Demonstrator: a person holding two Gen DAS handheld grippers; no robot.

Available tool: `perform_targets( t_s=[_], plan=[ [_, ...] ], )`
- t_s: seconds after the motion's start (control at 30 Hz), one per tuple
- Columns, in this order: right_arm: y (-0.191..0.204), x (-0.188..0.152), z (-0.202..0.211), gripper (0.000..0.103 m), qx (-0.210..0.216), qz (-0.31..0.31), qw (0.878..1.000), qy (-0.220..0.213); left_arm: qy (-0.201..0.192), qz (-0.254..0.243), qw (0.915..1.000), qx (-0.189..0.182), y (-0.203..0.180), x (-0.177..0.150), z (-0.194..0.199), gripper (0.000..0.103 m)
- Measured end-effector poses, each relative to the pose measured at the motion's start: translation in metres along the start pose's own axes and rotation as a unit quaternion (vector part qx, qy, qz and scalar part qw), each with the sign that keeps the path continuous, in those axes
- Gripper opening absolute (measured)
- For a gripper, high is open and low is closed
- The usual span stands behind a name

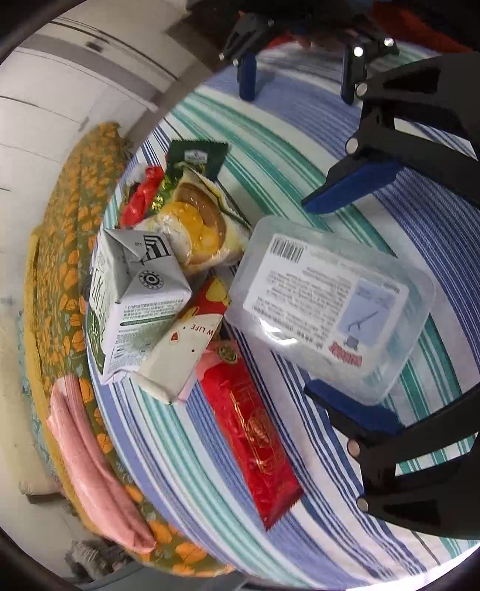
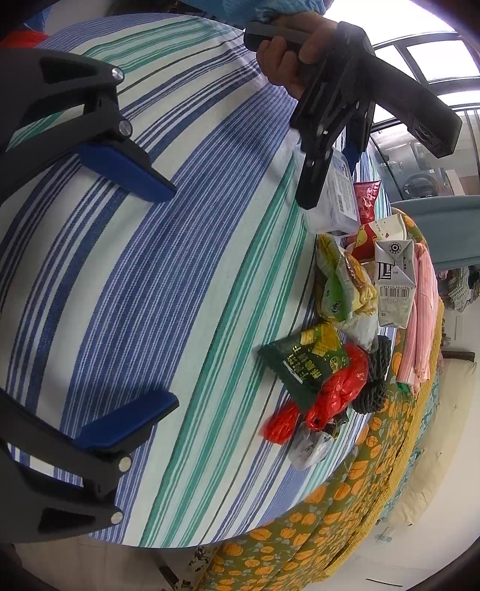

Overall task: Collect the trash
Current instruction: 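Move the left tool back to the table and grasp the clear plastic box, then grasp the green snack bag with the right tool while the left tool holds the box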

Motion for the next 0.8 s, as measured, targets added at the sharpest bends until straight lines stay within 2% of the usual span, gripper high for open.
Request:
perform_targets(
  t_s=[0.1,0.2,0.33,0.43,0.53,0.63,0.8],
  plan=[
    [0.0,0.0,0.0,0.098,0.0,0.0,1.0,0.0,-0.006,0.012,0.9997,0.019,0.0,-0.007,0.009,0.076],
    [0.0,0.0,0.0,0.098,0.0,-0.001,1.0,0.0,-0.02,0.049,0.9975,0.047,-0.003,-0.021,0.026,0.071],
    [-0.001,-0.001,0.0,0.099,-0.001,-0.004,1.0,0.0,-0.028,0.146,0.9853,0.084,-0.017,-0.057,0.047,0.07],
    [-0.002,-0.002,0.0,0.099,-0.001,-0.005,1.0,0.0,-0.036,0.185,0.9771,0.098,-0.039,-0.079,0.055,0.07],
    [-0.003,-0.002,0.001,0.099,-0.001,-0.011,1.0,-0.002,-0.044,0.194,0.9738,0.111,-0.057,-0.094,0.056,0.07],
    [-0.011,-0.003,0.005,0.099,0.01,-0.03,0.999,-0.007,-0.046,0.174,0.9733,0.142,-0.068,-0.097,0.054,0.076],
    [-0.039,0.014,0.006,0.097,0.006,-0.057,0.998,-0.016,-0.037,0.181,0.9702,0.156,-0.068,-0.1,0.052,0.087]
  ],
)
Point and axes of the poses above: each gripper's, at about its wrist camera, not at the fingertips, and z roughly against the way its jaws point, y to its left, x to its top, the point moved 2 cm from there along -z, roughly the way its jaws point, and after that the axes turned 2 degrees about x, right-handed, at the moved point
